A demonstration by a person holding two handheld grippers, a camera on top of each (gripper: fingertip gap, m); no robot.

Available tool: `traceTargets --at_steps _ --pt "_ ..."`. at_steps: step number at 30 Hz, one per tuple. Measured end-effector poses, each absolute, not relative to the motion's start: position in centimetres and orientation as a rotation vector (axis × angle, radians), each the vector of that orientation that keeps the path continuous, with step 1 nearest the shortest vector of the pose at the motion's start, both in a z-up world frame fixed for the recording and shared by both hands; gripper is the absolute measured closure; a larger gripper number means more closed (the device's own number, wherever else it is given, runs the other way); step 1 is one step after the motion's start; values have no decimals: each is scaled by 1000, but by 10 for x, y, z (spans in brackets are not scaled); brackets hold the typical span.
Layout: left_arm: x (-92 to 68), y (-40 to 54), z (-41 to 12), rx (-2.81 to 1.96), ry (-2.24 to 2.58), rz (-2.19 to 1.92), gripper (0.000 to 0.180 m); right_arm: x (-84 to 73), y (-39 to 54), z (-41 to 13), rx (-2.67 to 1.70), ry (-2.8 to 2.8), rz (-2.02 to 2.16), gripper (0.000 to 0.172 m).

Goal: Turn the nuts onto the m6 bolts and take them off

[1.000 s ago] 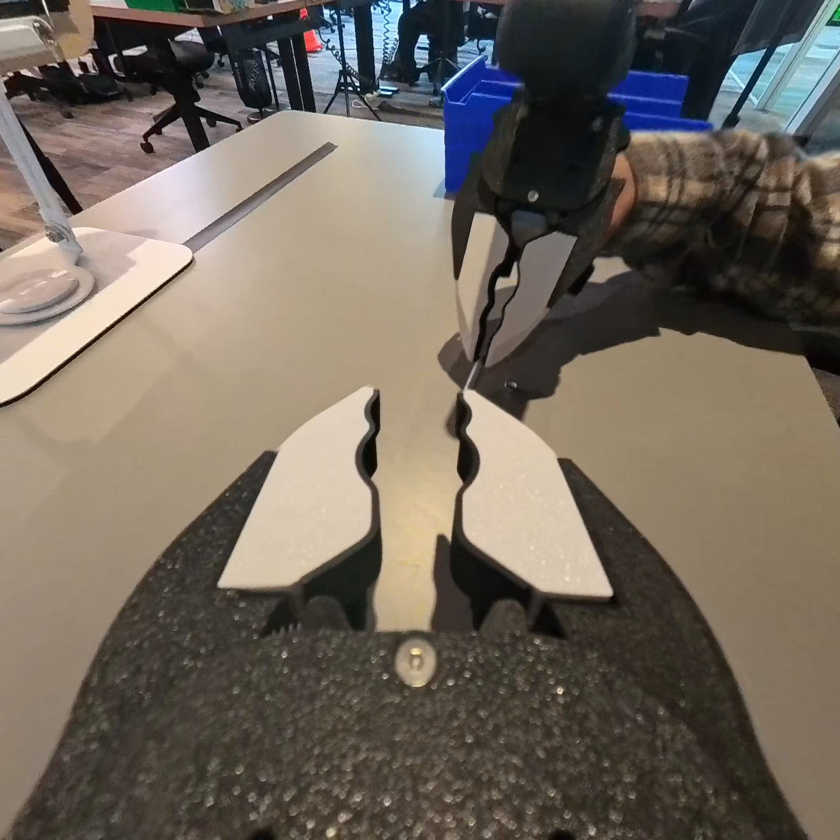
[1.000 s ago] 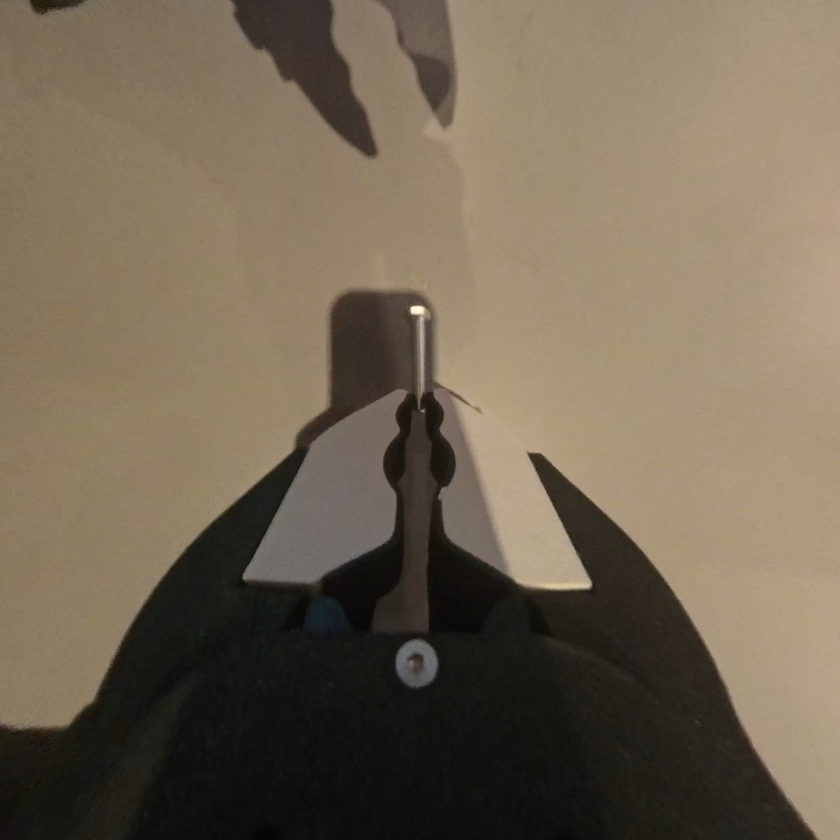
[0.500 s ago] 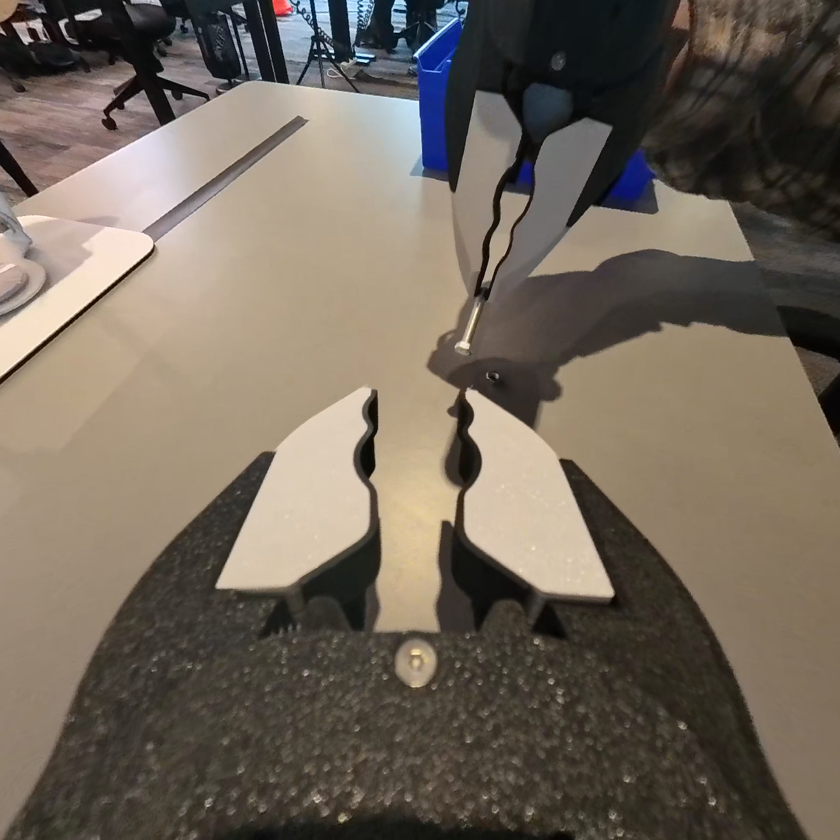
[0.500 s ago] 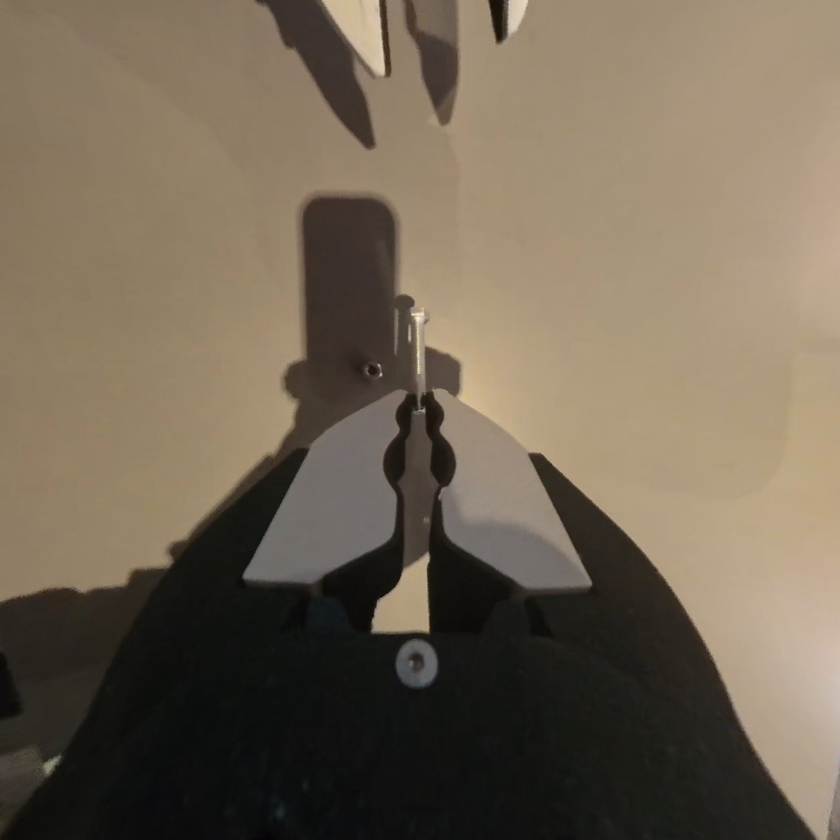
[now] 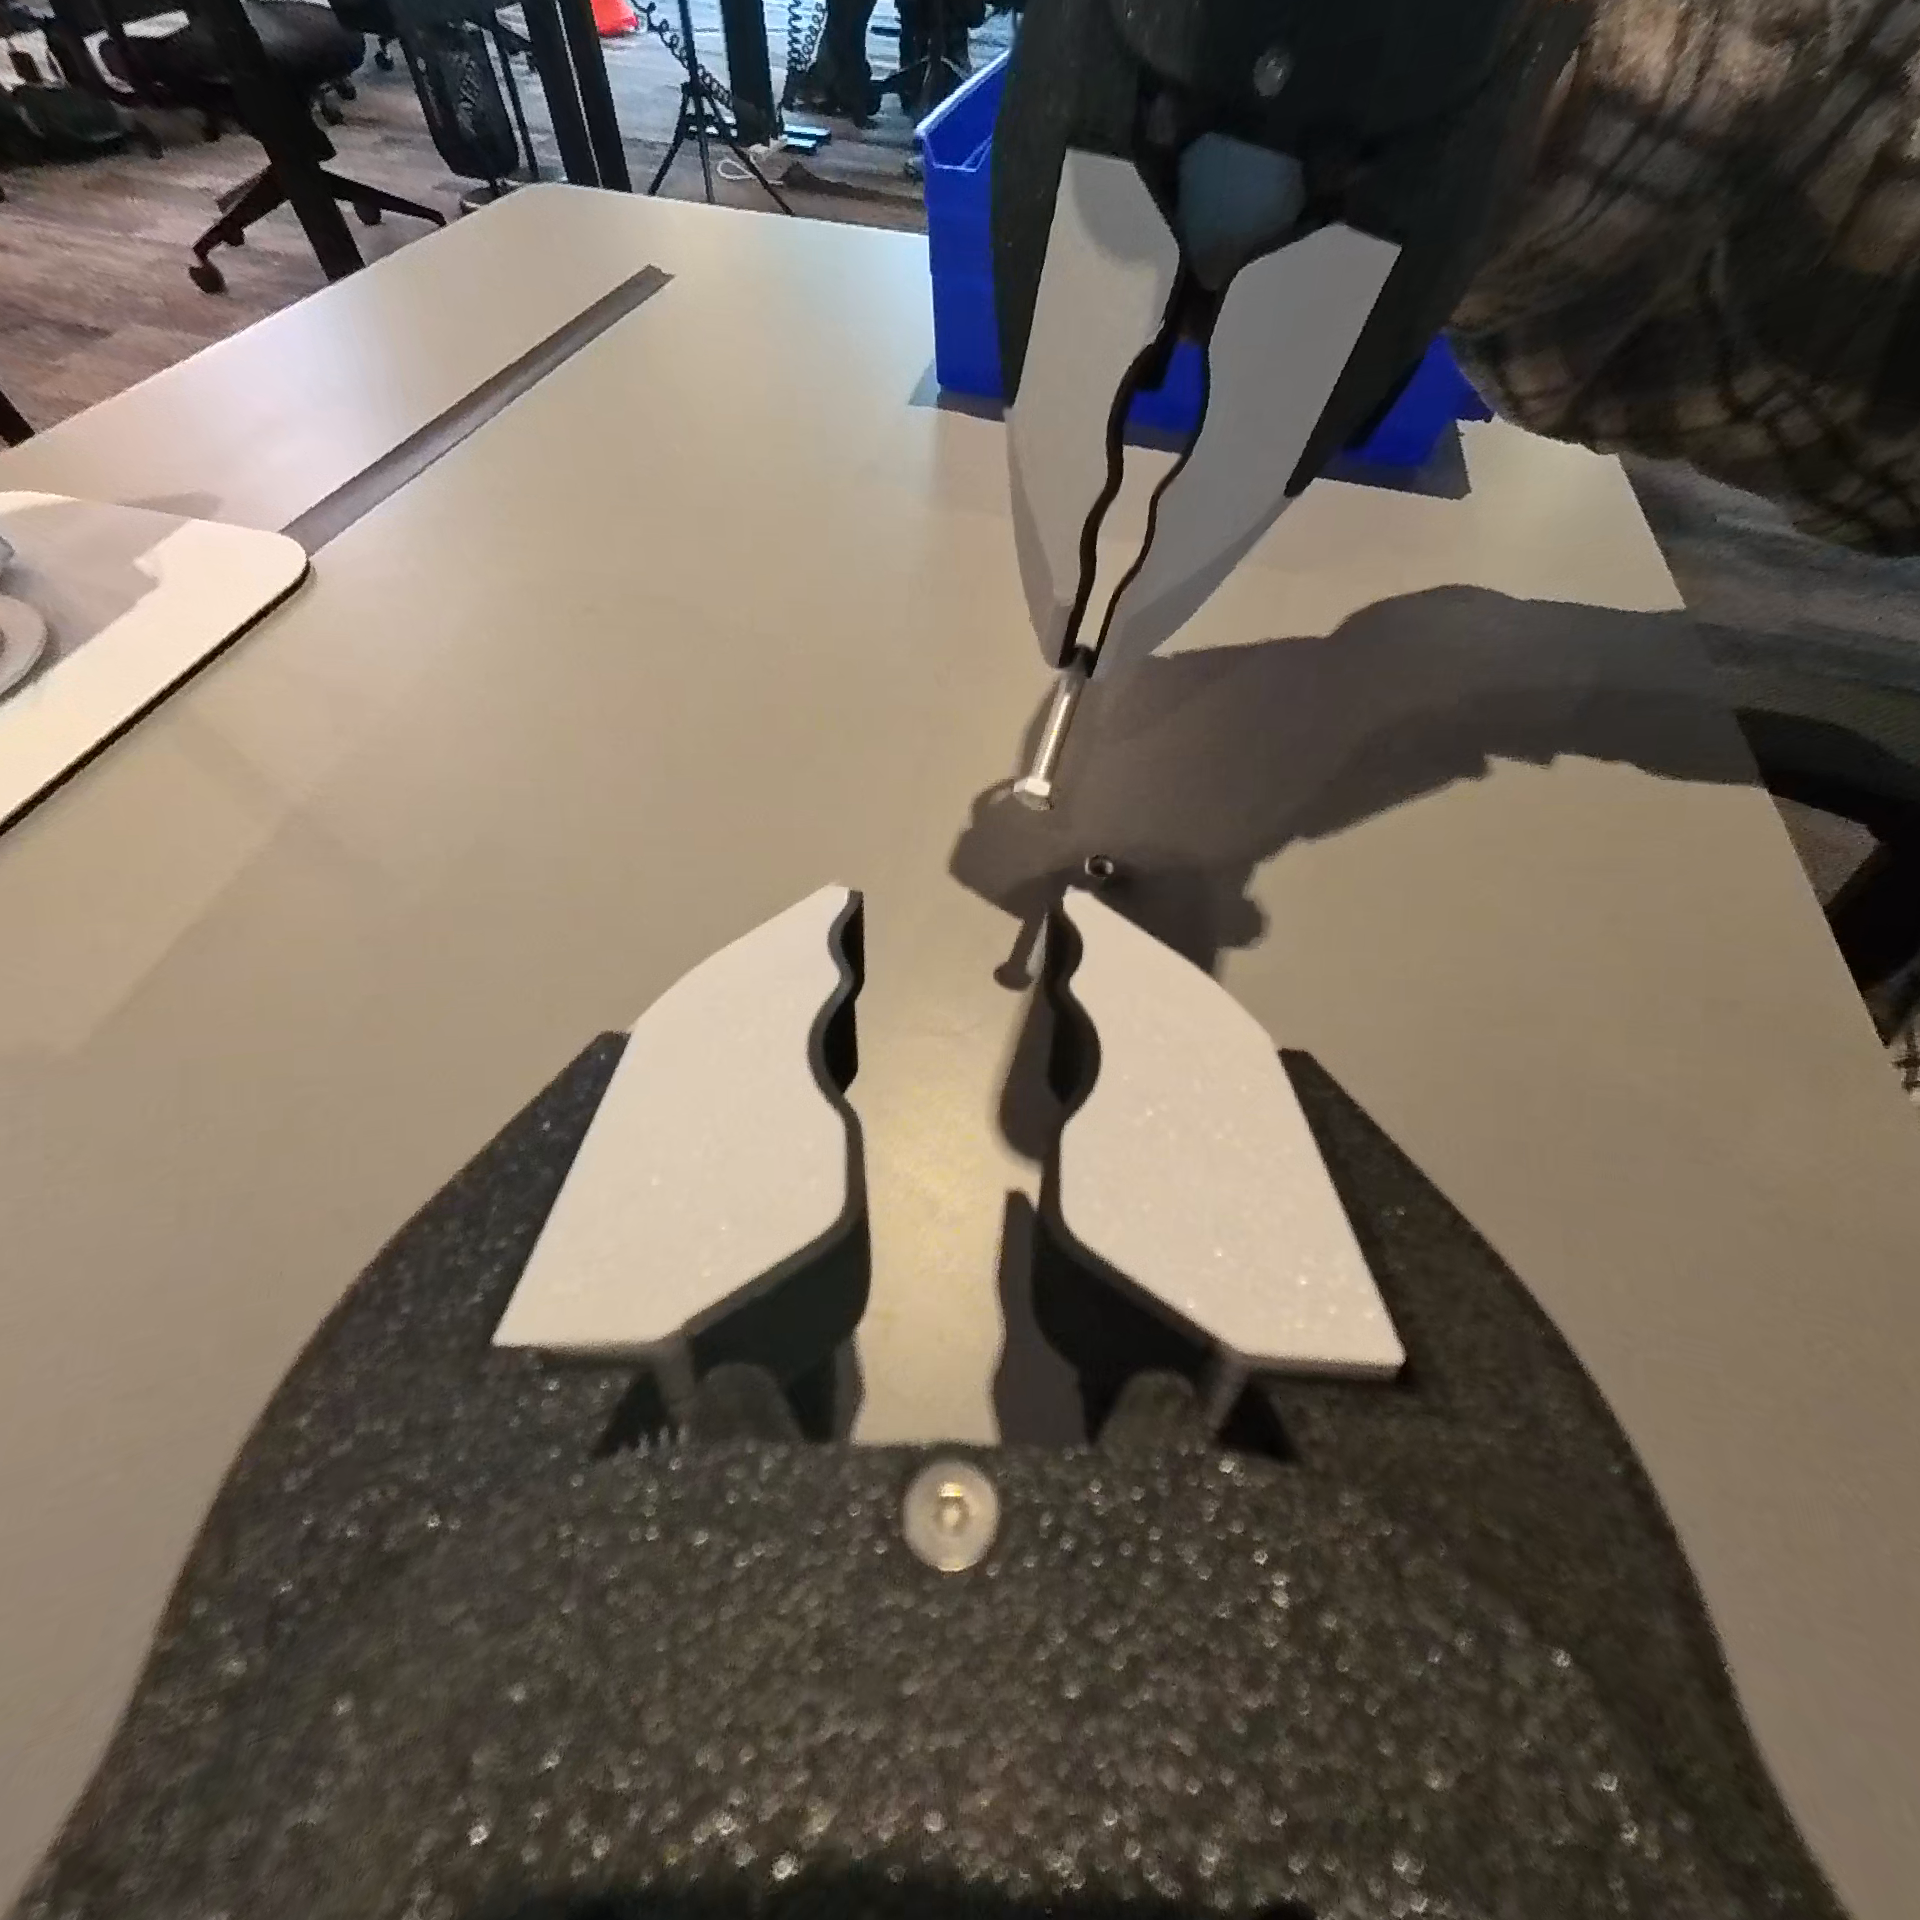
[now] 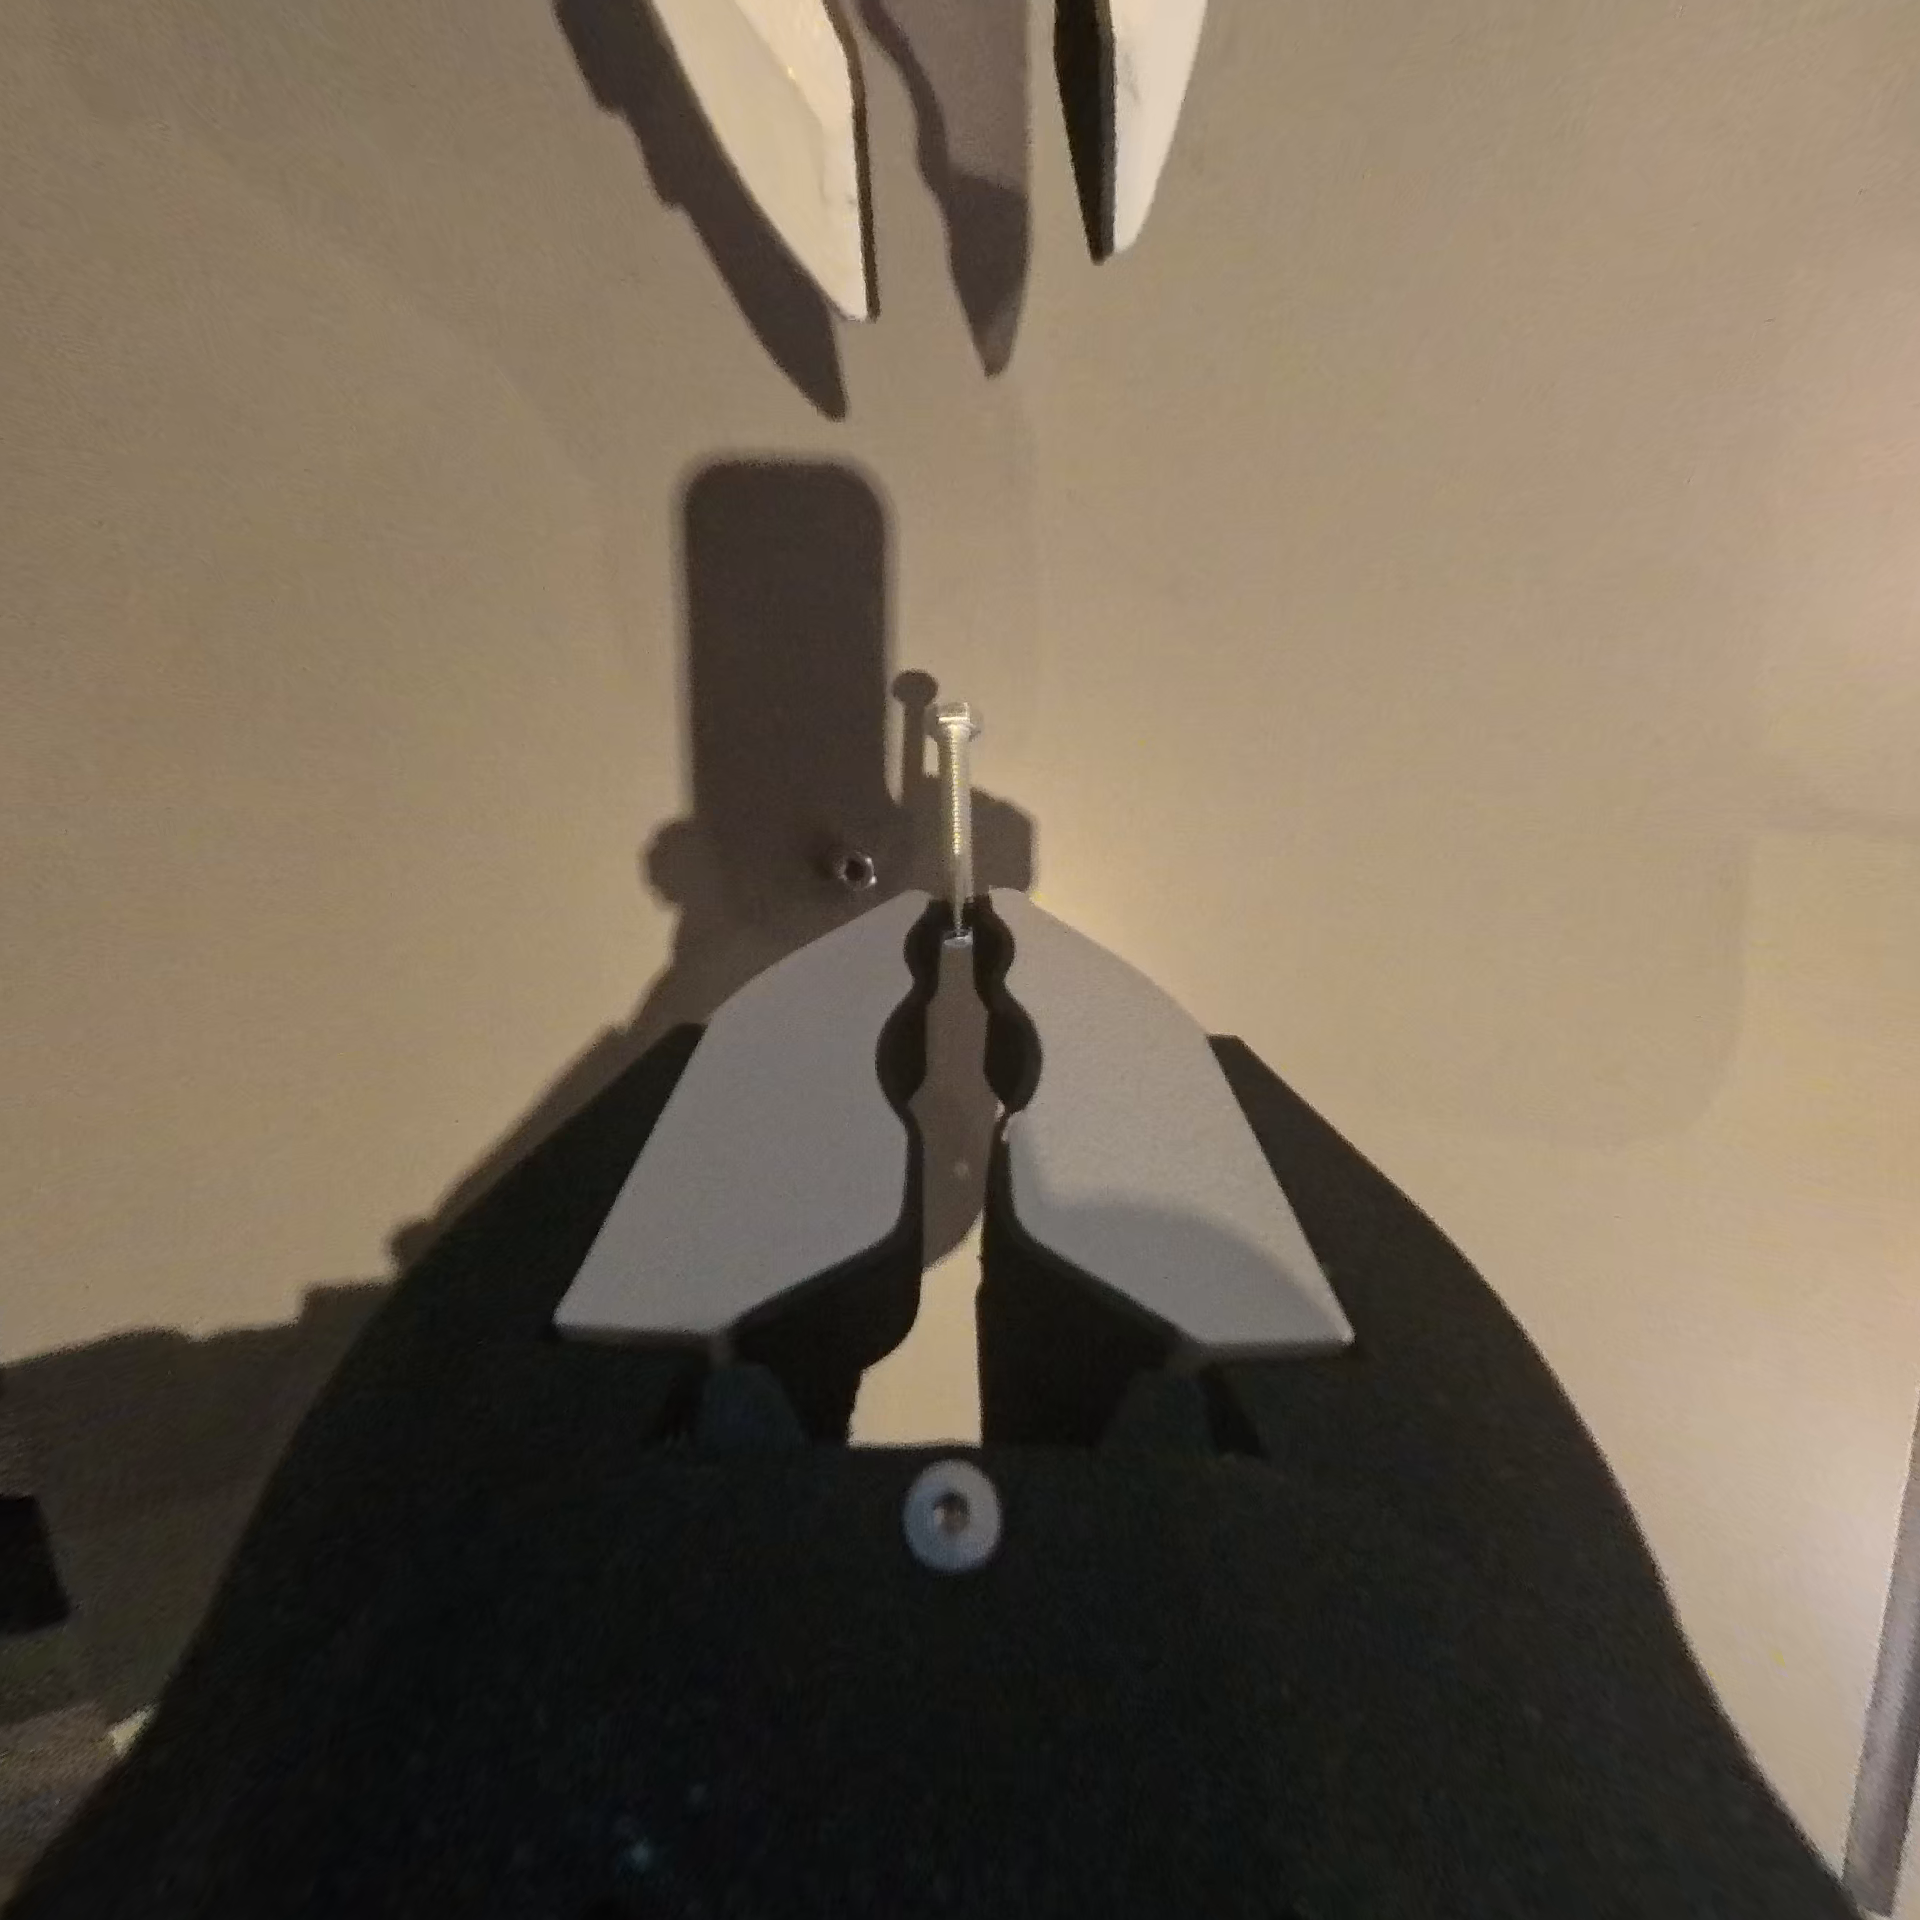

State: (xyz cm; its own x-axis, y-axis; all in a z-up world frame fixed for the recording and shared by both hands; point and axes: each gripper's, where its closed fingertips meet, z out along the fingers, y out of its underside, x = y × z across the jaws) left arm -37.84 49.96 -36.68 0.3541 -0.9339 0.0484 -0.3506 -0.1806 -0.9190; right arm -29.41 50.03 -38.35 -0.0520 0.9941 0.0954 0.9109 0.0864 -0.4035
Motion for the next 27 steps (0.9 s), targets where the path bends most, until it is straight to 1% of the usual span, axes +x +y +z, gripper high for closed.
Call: traceTargets --at_steps 27 --pt "-366 490 -366 -1705 1195 -832 148 -316 495 -373 -1840 -2071 325 166"
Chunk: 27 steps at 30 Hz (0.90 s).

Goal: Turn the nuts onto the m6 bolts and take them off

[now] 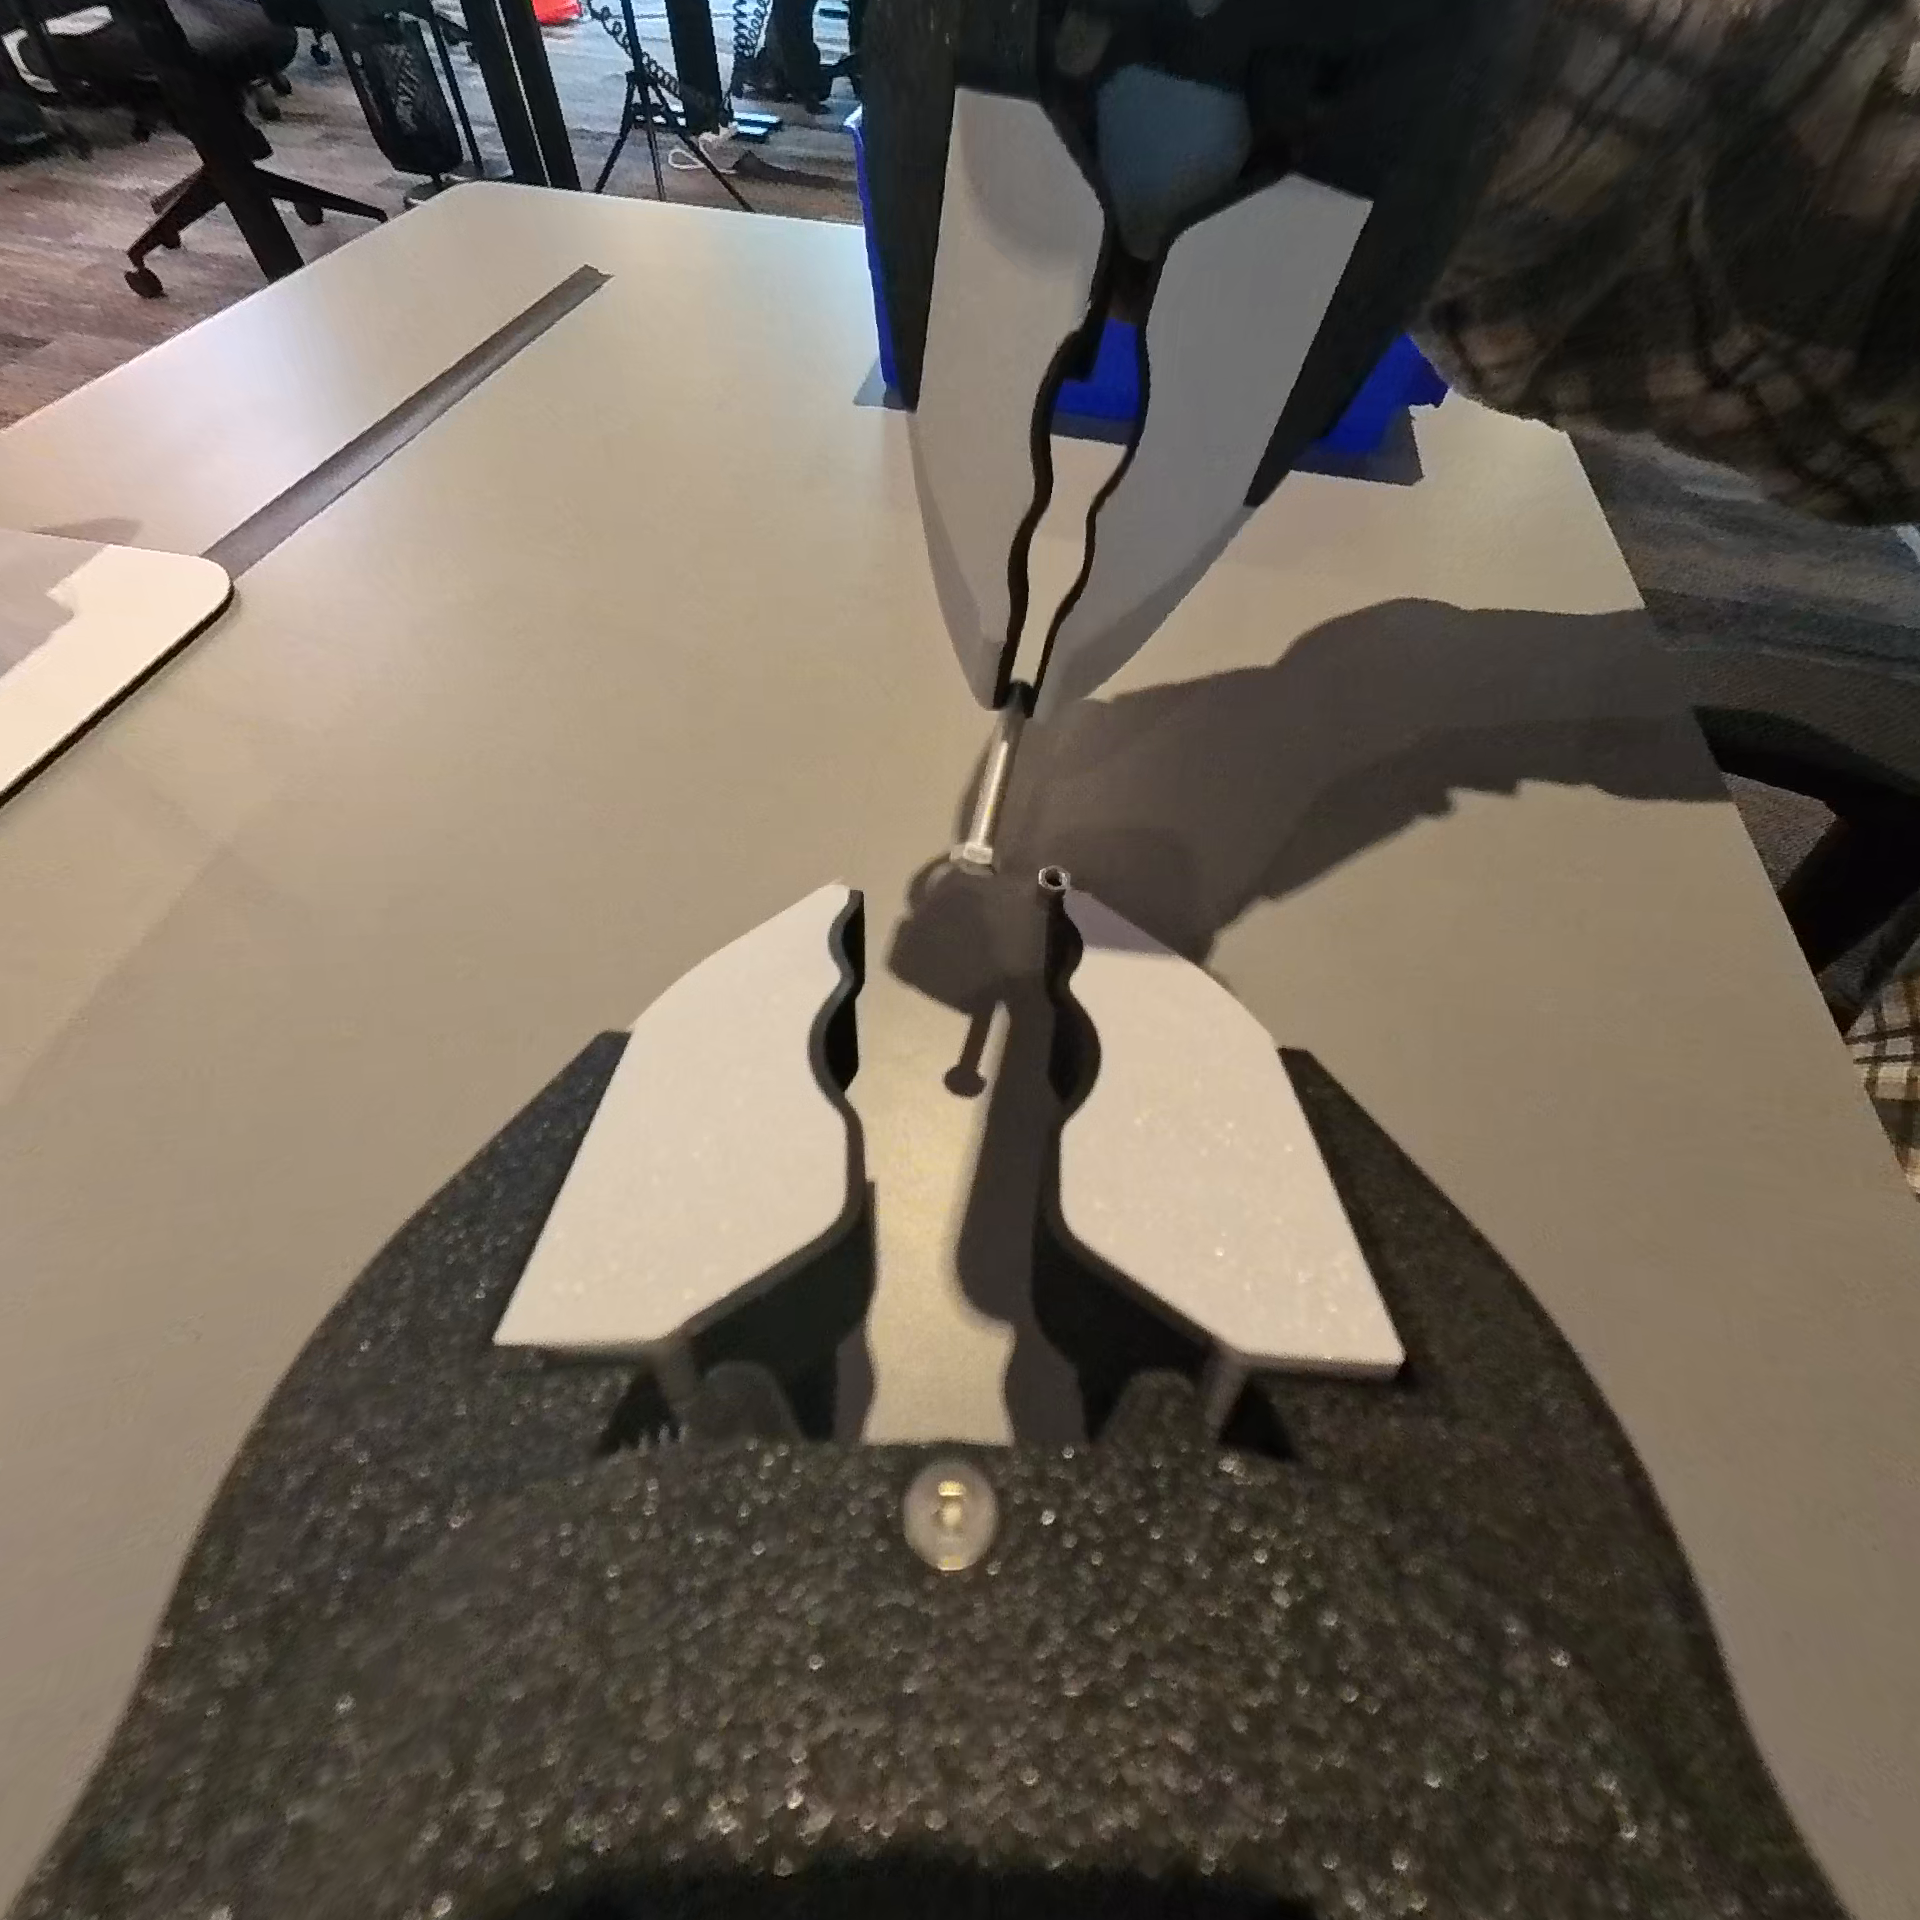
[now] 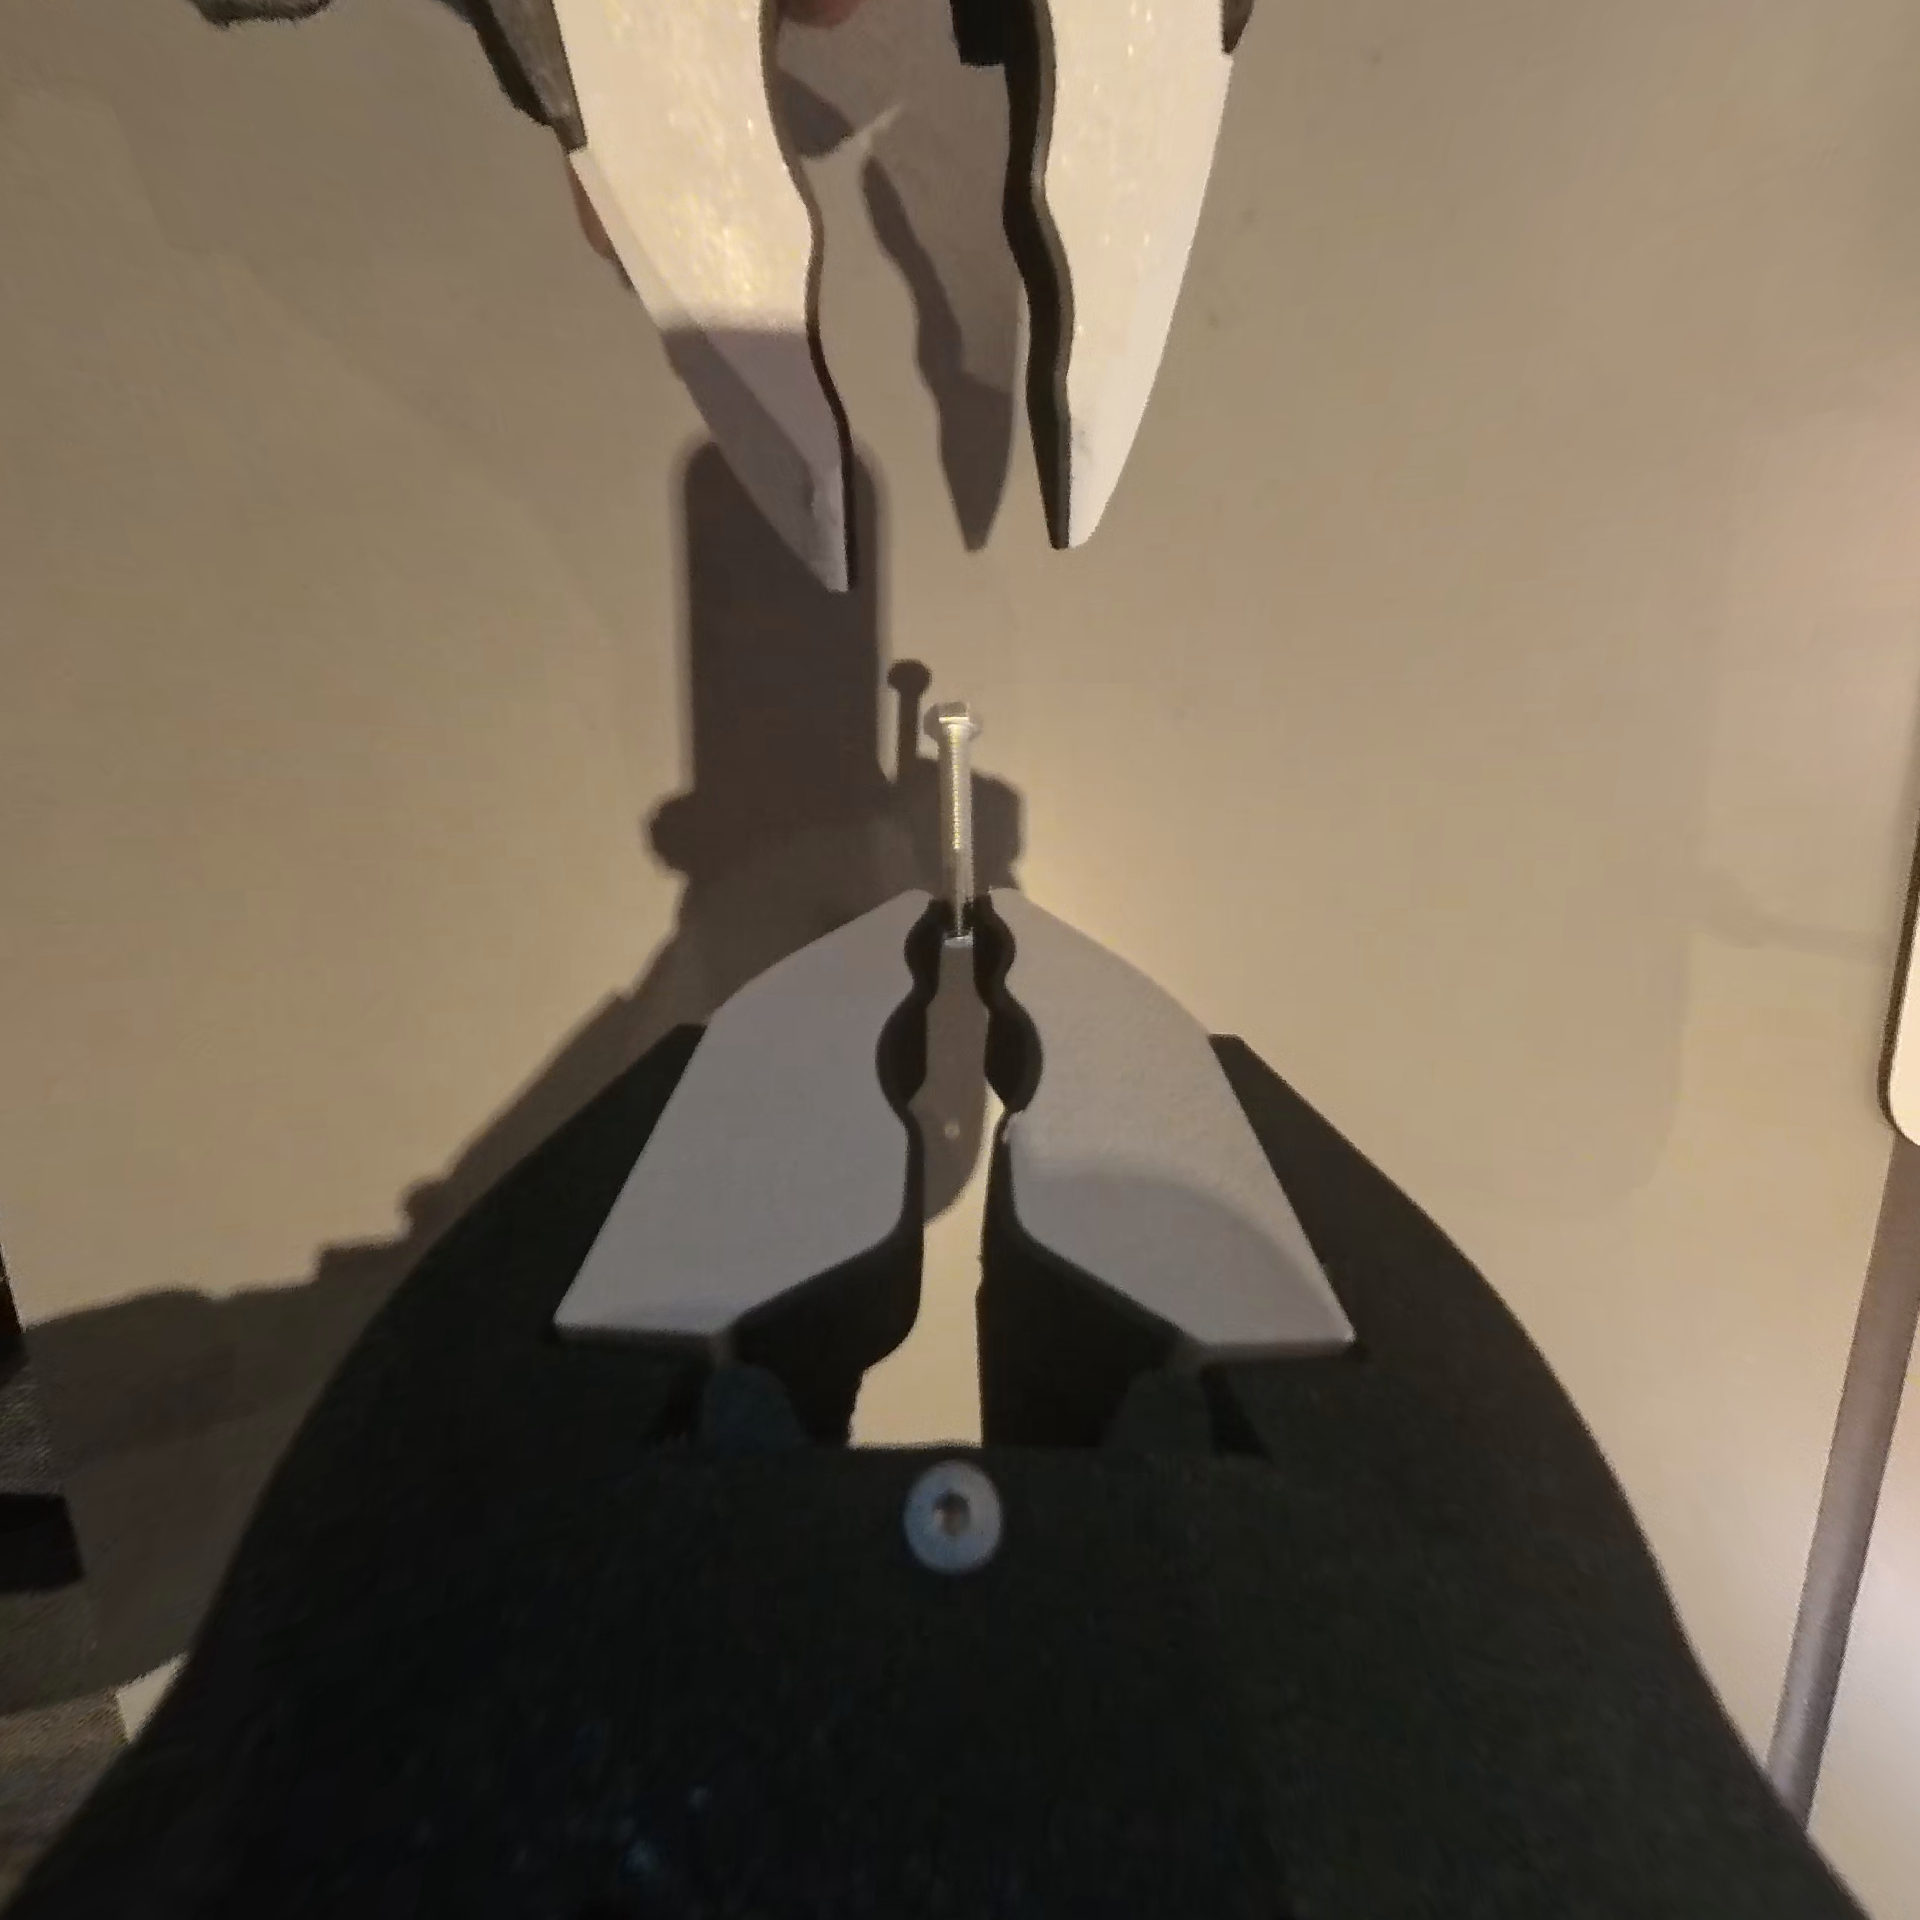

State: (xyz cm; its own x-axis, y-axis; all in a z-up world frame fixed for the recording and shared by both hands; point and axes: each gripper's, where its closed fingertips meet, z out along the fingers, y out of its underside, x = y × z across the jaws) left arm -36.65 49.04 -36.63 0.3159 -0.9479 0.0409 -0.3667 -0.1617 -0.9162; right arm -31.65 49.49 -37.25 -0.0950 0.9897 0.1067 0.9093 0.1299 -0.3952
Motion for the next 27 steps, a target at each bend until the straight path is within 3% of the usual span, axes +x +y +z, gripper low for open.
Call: traceTargets --at_steps 27 --pt "-382 501 -363 -1721 1128 -831 148 -310 503 -365 -1857 -2046 327 166"
